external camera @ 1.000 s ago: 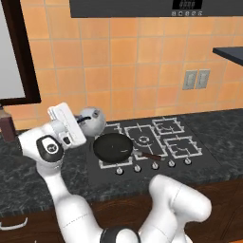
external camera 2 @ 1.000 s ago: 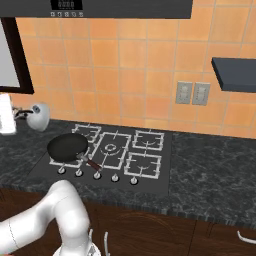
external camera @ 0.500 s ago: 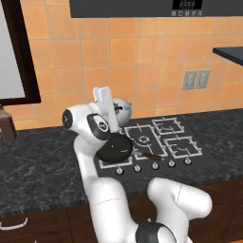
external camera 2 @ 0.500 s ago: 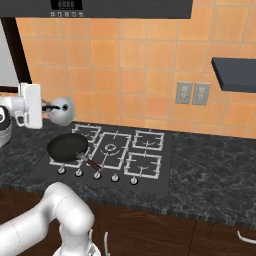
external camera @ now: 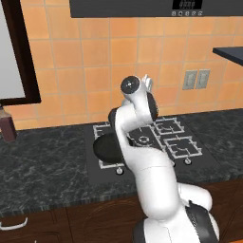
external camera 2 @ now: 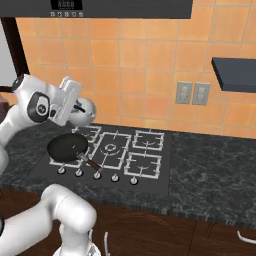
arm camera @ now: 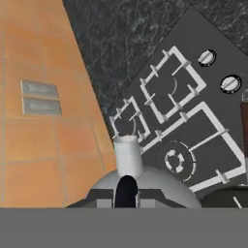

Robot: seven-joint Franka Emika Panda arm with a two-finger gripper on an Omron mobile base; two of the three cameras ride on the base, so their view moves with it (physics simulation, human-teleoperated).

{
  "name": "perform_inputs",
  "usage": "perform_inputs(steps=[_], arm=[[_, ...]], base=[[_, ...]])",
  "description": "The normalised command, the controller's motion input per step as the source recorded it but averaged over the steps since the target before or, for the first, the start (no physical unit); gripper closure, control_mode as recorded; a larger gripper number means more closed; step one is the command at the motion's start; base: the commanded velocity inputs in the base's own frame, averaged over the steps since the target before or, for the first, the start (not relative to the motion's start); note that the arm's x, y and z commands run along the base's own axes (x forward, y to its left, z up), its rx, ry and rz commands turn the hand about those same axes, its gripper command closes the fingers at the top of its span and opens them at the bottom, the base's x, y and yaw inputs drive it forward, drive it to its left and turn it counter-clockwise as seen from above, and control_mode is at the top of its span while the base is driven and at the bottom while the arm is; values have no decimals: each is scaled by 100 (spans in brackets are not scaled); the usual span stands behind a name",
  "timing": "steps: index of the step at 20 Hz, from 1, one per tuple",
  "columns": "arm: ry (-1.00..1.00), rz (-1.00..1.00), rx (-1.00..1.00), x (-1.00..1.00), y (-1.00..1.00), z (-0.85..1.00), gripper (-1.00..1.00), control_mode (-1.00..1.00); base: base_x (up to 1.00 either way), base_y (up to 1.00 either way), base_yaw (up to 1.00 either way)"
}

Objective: Pick the kettle from the counter and place it on a stove burner. Then turn the burner on.

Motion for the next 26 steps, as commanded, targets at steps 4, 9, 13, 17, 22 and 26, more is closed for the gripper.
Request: perform_inputs(steps=[4,9,13,17,22,26], arm=[[10,-7,15,23,-100,-1,100,-100],[12,-7,11,7,-100,-22,100,-100],[16,-6,5,9,-100,-36,100,-100],[18,-5,2,11,-100,-48,100,-100],[20,-5,1,17,-100,-52,100,-100],[17,-4,0,46,-86,-64,100,-100]], base=[[0,0,0],[0,0,0],[0,0,0],[0,0,0],[0,0,0],[0,0,0]])
